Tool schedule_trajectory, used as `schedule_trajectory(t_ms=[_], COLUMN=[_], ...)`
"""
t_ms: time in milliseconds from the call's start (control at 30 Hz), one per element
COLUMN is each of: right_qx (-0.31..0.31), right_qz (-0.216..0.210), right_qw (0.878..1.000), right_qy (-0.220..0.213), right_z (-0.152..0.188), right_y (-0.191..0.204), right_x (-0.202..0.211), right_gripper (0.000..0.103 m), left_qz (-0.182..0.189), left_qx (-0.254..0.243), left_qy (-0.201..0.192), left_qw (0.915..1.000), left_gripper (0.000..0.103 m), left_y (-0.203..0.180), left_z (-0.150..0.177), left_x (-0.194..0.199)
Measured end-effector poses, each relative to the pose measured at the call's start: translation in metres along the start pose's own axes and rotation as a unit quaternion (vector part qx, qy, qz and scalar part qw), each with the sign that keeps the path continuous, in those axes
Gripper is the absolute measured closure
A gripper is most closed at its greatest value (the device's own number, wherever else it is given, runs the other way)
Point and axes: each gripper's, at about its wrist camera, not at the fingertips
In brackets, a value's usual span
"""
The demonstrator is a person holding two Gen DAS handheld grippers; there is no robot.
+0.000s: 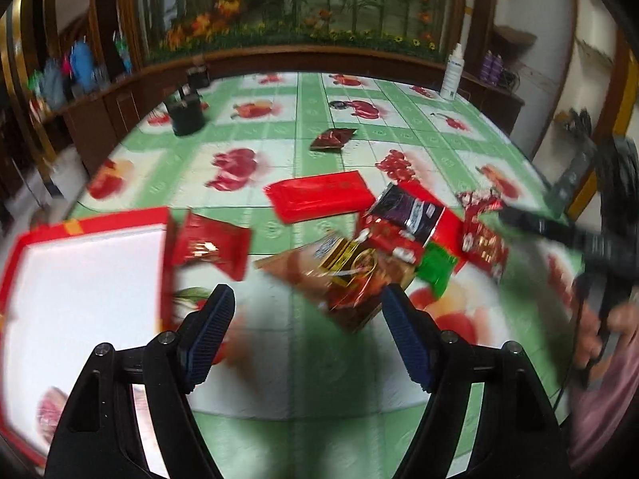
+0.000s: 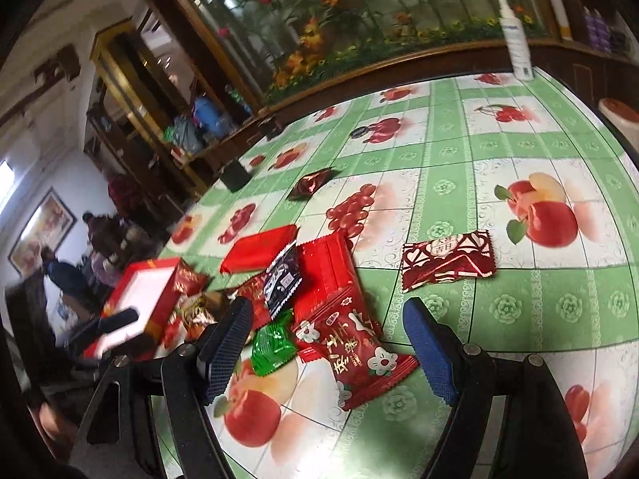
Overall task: Organize snacks
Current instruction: 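Grasp the brown chocolate bag with the left tool while the right tool grasps a red packet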
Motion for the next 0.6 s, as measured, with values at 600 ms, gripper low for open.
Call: schedule_trajectory(t_ms=[600], right_qx=[0.095], right_qz=[0.114], right_qw=[0.985], right_qy=[0.087], right_z=[0.026], right_y=[0.013], right_x=[-0.048], right_gripper=[0.052], left_qz=[0.015], left_qx=[0.082], left_qy=[0.060], left_qw=[0.9947], left_gripper=[0.025], left_y=[-0.021], left_z=[-0.009], left_x=[-0.055])
Point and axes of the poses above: each gripper's, at about its wrist camera, not at the fingertips, and x roughly against the way its jaws point, y to its left, z to its underside, and after that the axes turned 12 degrees about -z, right-handed
